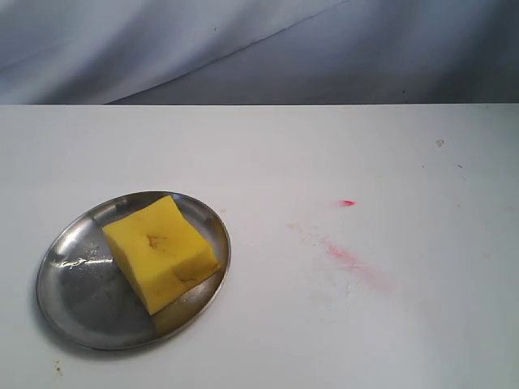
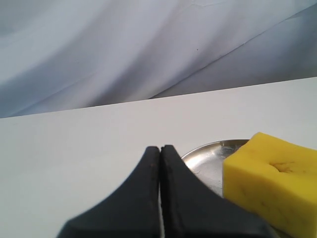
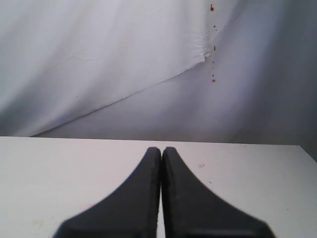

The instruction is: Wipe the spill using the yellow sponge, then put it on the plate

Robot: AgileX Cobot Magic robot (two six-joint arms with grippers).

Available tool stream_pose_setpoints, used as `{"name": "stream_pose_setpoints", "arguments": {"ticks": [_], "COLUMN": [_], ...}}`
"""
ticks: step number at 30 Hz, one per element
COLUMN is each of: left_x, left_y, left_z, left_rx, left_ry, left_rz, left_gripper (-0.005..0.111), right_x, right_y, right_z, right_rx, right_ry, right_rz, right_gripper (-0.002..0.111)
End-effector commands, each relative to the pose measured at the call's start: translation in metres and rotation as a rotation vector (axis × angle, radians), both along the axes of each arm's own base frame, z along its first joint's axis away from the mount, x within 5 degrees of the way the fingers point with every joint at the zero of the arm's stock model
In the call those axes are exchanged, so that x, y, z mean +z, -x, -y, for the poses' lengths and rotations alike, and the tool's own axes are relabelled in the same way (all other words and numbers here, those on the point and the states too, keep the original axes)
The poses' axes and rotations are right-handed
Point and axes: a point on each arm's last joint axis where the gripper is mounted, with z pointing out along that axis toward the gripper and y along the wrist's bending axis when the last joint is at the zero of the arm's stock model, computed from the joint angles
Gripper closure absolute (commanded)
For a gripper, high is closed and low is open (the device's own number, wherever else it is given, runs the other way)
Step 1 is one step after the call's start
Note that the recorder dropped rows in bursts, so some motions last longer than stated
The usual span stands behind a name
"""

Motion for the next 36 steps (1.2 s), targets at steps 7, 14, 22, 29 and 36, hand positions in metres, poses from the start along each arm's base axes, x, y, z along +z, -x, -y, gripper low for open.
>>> {"name": "stream_pose_setpoints", "arguments": {"ticks": [7, 14, 22, 29, 36], "left_x": [0.0016, 0.0016, 0.0016, 0.0016, 0.0016], "left_y": [0.0003, 0.0003, 0.0003, 0.0003, 0.0003], "left_z": [-0.0001, -0.0001, -0.0001, -0.0001, -0.0001], "left_rx": [0.002, 0.002, 0.002, 0.002, 0.002], "left_ry": [0.01, 0.01, 0.01, 0.01, 0.01], "left_rz": [0.011, 0.011, 0.011, 0.011, 0.011], "left_gripper": [0.107, 0.107, 0.107, 0.107, 0.107], "right_x": [-0.0054, -0.0054, -0.0054, -0.0054, -0.0054], "right_y": [-0.0002, -0.0002, -0.0002, -0.0002, -0.0002], "right_z": [0.0028, 0.0028, 0.0028, 0.0028, 0.0028], "right_rx": [-0.049, -0.049, -0.049, -0.049, -0.049], "right_ry": [0.007, 0.007, 0.007, 0.007, 0.007], "right_rz": [-0.046, -0.046, -0.046, -0.046, -0.046], "right_gripper": [0.108, 0.108, 0.108, 0.108, 0.108]}}
